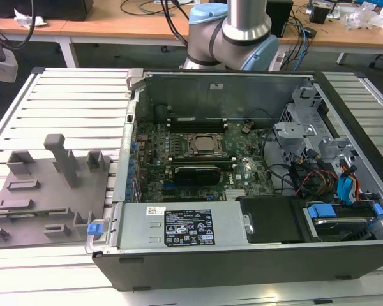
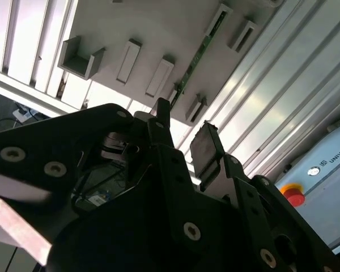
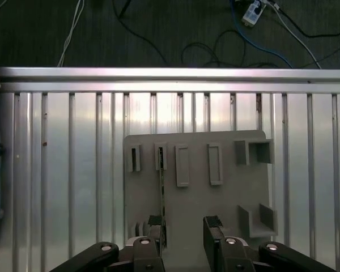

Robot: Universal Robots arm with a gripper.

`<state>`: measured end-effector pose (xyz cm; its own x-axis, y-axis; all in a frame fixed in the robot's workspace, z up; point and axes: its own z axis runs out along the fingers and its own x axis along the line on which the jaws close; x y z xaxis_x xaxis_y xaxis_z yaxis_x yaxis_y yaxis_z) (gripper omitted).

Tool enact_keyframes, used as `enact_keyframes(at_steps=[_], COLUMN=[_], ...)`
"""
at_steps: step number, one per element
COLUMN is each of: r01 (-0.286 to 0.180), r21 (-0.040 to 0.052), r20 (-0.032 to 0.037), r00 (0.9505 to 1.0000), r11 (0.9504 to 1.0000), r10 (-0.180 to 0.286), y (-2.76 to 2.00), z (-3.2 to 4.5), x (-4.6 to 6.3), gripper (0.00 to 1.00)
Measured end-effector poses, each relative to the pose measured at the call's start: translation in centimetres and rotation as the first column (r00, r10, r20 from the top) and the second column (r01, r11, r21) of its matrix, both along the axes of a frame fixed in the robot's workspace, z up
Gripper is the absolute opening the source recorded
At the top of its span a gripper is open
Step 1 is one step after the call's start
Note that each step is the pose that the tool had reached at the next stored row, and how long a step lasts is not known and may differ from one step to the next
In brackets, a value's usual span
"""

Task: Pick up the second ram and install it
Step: 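Pick up the second ram and move it above second insertion slot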

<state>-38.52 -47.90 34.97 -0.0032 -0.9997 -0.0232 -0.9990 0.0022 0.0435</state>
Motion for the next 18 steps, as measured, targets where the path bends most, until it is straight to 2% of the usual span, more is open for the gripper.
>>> enact_keyframes(at_steps=[18], r01=[0.000], r21=[-0.0001], r20=[-0.0001], r00=[1.0000], r11=[1.0000], r10=[0.000], y=[0.00], z=[-1.37], x=[0.0], gripper=[0.42])
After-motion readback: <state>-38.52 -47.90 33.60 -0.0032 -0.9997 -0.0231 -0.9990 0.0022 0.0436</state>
